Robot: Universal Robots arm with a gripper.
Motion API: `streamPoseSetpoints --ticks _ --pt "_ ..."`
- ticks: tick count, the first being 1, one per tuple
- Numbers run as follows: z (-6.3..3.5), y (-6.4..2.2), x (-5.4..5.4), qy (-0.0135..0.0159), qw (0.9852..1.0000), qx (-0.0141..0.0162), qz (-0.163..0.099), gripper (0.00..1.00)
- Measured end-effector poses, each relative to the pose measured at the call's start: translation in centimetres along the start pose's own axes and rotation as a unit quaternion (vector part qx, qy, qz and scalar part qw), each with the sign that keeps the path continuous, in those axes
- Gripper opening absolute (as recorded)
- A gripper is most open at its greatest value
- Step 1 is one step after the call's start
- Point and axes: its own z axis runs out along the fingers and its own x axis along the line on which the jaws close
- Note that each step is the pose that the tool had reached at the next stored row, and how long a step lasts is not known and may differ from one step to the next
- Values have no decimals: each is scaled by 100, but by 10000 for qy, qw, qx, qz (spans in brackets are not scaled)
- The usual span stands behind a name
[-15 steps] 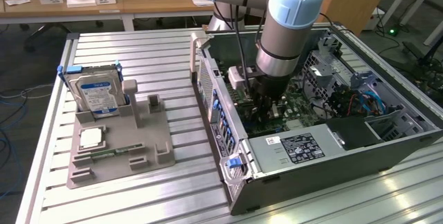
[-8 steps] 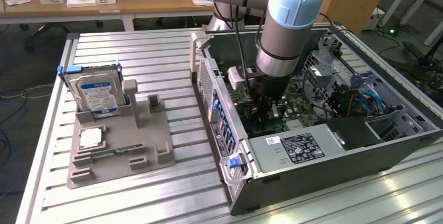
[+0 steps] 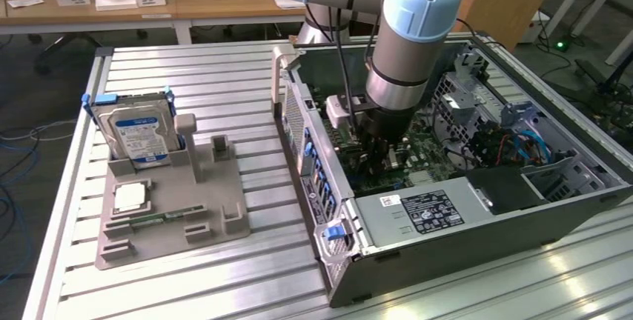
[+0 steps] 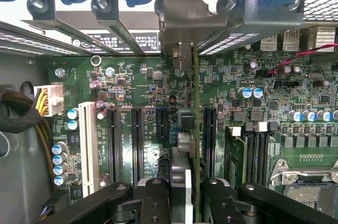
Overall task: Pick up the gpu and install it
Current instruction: 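Insert the gpu into the slot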
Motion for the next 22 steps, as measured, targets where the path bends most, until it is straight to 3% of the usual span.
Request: streamPoseSetpoints --ticks 13,22 --pt "55 6 -15 13 10000 -4 0 28" --pt "64 6 -17 5 10000 0 0 28"
